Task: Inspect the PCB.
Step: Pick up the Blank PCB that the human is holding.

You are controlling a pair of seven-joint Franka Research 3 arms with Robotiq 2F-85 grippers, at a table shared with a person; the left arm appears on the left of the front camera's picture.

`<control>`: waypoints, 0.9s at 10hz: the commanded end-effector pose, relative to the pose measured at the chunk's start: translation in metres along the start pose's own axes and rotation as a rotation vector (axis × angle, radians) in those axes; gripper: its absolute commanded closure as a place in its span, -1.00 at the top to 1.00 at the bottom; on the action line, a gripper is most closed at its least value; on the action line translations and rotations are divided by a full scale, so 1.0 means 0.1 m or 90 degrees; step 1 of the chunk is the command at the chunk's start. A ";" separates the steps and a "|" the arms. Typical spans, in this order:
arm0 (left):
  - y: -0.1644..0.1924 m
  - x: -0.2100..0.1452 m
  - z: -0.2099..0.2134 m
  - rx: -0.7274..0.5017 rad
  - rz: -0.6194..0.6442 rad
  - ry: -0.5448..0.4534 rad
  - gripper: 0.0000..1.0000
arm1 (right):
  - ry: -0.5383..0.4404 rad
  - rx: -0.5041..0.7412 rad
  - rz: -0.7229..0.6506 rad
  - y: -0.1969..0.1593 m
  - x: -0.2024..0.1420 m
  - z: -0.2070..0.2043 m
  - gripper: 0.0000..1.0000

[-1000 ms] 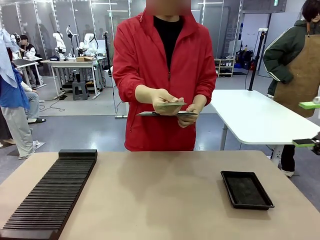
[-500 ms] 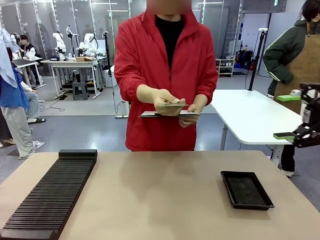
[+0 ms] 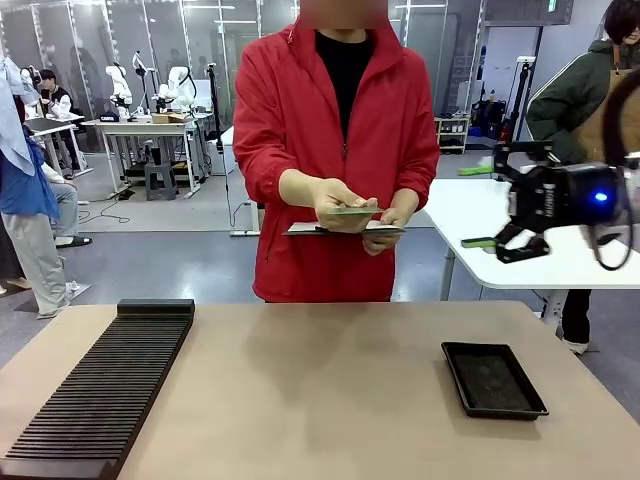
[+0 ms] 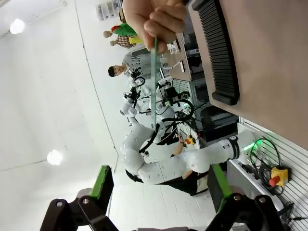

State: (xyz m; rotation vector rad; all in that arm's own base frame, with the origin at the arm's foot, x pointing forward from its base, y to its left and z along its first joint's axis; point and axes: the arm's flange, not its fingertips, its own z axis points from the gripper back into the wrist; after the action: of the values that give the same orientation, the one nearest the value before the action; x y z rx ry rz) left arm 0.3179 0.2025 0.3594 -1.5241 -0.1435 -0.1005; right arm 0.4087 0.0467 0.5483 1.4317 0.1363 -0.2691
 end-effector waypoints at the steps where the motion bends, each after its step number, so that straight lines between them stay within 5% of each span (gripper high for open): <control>1: -0.01 0.01 0.01 0.009 0.003 -0.001 1.00 | 0.002 0.009 -0.044 0.09 0.10 -0.25 1.00; 9: -0.01 0.01 0.01 0.009 0.003 -0.001 1.00 | 0.033 0.038 -0.071 -0.05 0.05 -1.12 1.00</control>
State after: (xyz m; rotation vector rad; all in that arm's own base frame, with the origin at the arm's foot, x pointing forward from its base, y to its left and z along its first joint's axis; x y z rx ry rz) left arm 0.3179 0.2024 0.3594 -1.5241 -0.1434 -0.1006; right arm 0.4156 0.1493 0.5293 1.4776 0.2506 -0.2975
